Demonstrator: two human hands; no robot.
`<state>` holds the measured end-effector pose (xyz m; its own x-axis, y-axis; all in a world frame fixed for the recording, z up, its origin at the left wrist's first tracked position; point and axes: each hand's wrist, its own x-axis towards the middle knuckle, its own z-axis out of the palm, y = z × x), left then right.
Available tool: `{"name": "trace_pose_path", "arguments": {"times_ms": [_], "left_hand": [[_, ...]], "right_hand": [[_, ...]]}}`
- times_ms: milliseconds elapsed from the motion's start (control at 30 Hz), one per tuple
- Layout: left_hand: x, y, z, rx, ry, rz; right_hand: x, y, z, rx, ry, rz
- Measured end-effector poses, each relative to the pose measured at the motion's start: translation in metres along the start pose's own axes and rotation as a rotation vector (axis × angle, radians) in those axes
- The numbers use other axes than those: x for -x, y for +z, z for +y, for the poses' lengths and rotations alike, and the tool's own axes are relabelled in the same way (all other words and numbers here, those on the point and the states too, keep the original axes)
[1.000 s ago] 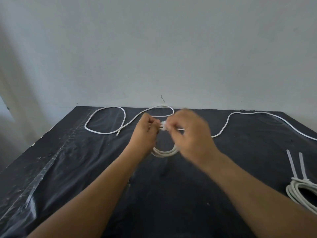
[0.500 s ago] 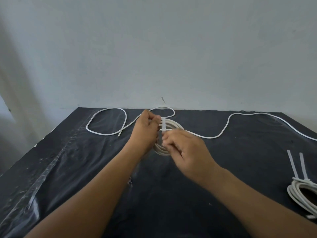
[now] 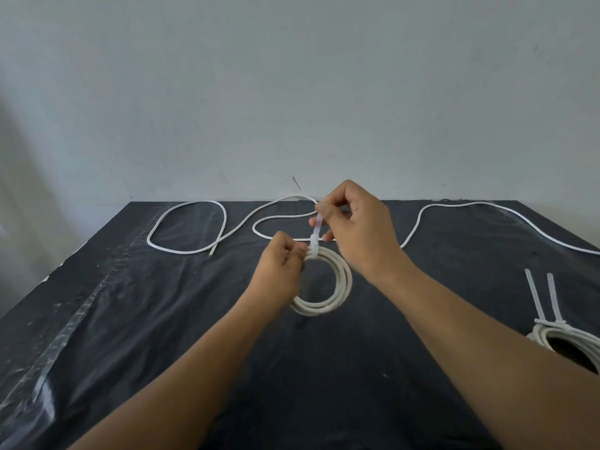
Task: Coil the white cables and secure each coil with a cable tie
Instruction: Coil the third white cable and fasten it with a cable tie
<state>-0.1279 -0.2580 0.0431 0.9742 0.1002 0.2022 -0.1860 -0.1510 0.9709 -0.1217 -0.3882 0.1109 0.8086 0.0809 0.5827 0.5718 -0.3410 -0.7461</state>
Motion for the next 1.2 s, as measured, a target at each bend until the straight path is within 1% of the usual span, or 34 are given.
{"name": "trace_pose_path", "arguments": {"times_ms": [67,100,167,233,300,367,433,533,600,667,700,733,800,867,933,1000,1067,1133,1200], "left_hand": [[-0.008,-0.007,0.004,0.096,-0.063,0.085],[-0.012,-0.01,0.007,0.111,-0.077,0.112],[-0.017,-0.015,0.01,0.056,-0.058,0.137],[-0.018,-0.014,0.012,0.008,-0.002,0.111],[-0.015,-0.009,0.011,-0.049,0.074,0.059],[-0.007,-0.003,0.012,-0.165,0.148,0.019],[0.002,0.001,0.014,-0.282,0.219,-0.015],[0.013,0.006,0.019,-0.335,0.293,-0.048],[0.015,0.007,0.019,-0.332,0.296,-0.087],[0.01,0.007,0.014,-0.32,0.258,-0.113],[0.005,0.006,0.01,-0.295,0.232,-0.098],[0.001,0.005,0.008,-0.252,0.199,-0.066],[-0.009,0.001,0.01,-0.135,0.128,0.019],[-0.017,-0.003,0.016,-0.028,0.06,0.064],[-0.019,-0.004,0.02,0.024,0.043,0.039],[-0.016,-0.001,0.018,0.036,0.067,0.013],[-0.01,0.003,0.011,-0.004,0.11,0.006],[-0.003,0.008,0.006,-0.089,0.157,-0.037],[0.004,0.012,0.007,-0.151,0.192,-0.106]], "right_hand": [[0.026,0.007,0.0,0.107,-0.221,-0.066],[0.04,0.013,0.003,0.151,-0.295,-0.11],[0.058,0.02,0.01,0.163,-0.326,-0.16],[0.054,0.019,0.01,0.151,-0.328,-0.104],[0.034,0.013,0.001,0.075,-0.242,0.013],[0.01,0.004,-0.009,-0.063,-0.069,0.079],[-0.008,-0.001,-0.012,-0.132,0.048,0.093],[-0.023,-0.002,-0.004,-0.106,0.153,0.084],[-0.029,-0.002,0.004,-0.1,0.242,0.094],[-0.03,-0.003,0.006,-0.131,0.294,0.121],[-0.027,-0.005,0.003,-0.159,0.28,0.125],[-0.02,-0.005,-0.001,-0.173,0.228,0.11],[0.002,-0.003,-0.009,-0.145,0.053,0.05],[0.026,0.004,-0.01,-0.028,-0.111,-0.024],[0.041,0.009,-0.007,0.052,-0.204,-0.052],[0.037,0.005,-0.005,-0.005,-0.216,-0.02],[0.021,-0.002,-0.009,-0.12,-0.106,0.047],[-0.002,-0.009,-0.008,-0.204,0.102,0.102],[-0.022,-0.014,-0.001,-0.284,0.313,0.098]]}}
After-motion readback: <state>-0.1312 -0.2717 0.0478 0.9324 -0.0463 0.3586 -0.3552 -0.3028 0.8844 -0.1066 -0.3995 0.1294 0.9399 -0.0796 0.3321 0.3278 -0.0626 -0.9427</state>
